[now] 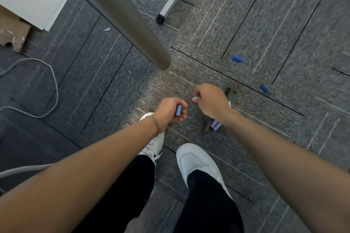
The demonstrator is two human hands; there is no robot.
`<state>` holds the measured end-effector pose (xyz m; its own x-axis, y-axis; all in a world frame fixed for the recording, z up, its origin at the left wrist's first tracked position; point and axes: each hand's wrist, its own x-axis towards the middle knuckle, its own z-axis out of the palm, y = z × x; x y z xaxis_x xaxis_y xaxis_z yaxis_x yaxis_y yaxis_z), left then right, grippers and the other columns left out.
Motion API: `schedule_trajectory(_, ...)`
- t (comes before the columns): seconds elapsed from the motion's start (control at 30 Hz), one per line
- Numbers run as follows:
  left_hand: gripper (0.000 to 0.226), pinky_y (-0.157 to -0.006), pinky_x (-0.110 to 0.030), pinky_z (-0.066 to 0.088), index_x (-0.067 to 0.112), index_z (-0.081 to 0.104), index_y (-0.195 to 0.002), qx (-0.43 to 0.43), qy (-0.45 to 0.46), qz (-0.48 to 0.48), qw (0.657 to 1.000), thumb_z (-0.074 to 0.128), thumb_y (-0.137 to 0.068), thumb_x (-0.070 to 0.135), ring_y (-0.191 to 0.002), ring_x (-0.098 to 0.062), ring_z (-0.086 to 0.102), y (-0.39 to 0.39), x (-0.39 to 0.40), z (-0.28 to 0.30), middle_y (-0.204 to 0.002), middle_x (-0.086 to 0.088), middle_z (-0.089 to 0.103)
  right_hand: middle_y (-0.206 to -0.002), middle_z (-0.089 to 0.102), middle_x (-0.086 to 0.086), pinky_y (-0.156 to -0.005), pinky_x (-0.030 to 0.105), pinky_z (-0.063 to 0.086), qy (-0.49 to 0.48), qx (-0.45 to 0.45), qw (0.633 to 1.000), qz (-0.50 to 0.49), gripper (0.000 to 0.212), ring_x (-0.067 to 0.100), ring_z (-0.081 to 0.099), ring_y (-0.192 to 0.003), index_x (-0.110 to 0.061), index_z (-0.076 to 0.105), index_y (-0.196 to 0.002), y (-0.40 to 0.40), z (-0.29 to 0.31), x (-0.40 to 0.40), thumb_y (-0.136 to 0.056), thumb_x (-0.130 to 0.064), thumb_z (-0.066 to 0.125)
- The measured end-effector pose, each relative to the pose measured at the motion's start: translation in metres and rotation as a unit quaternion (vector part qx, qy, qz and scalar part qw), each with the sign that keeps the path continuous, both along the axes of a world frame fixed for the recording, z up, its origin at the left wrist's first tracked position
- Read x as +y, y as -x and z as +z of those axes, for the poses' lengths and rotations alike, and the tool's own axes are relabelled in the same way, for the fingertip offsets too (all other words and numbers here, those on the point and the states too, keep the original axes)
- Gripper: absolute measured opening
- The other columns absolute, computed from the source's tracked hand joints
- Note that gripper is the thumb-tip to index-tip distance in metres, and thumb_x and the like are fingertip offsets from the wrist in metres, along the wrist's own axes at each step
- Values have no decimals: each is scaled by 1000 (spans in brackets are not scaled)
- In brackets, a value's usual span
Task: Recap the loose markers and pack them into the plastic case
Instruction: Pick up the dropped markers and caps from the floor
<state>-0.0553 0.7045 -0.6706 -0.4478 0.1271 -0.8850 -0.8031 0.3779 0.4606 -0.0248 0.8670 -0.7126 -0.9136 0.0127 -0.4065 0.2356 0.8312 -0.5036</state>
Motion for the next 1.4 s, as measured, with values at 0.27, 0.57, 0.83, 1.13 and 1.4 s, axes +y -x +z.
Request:
schedule_trajectory(0.27, 27, -61, -35, 48, 20, 58, -83, 208, 162, -461, 847, 66, -85, 46, -71, -20, 59, -44, 32, -32, -77, 0, 64, -64, 63, 10, -48, 25, 42, 343, -145, 825, -425, 28, 21, 56, -52, -5, 63, -74, -41, 30, 49, -95, -6, 45)
schedule_trajectory(0.57, 22, -56, -30, 37, 16, 47, -76, 324, 282, -564, 705, 50, -94, 28, -52, -21, 43, -64, 62, -36, -61, -1, 46, -79, 65, -10, -58, 27, 37, 140, -240, 909, -311, 29, 19, 60, -61, -14, 66, -60, -99, 9, 51, -88, -22, 64)
schedule_trajectory(0.83, 38, -53, -30, 30, 16, 40, -63, 169, 65, -202, 963, 39, -100, 20, -50, -19, 34, -61, 37, -38, -56, -3, 38, -113, 73, -9, -67, 31, 53, -21, -198, 927, -318, 32, 21, 70, -86, -17, 76, -95, -101, -9, 15, -85, -47, 70)
schedule_trajectory(1.13, 30, -53, -26, 45, 7, 67, -87, -13, -10, -78, 997, 48, -105, 20, -51, -16, 53, -54, 40, -25, -59, -1, 50, -81, 71, 5, -62, 29, 45, -38, -180, 929, -321, 33, 28, 67, -77, -12, 74, -83, -98, -7, -5, -94, -42, 65)
schedule_trajectory(1.4, 45, -62, -29, 53, 20, 58, -72, 259, 236, -386, 853, 57, -85, 63, -57, -18, 60, -73, 45, -43, -58, 4, 60, -57, 48, 3, -60, 40, 30, 226, -130, 855, -448, 25, 20, 41, -57, -18, 48, -57, -122, 4, 30, -81, -27, 46)
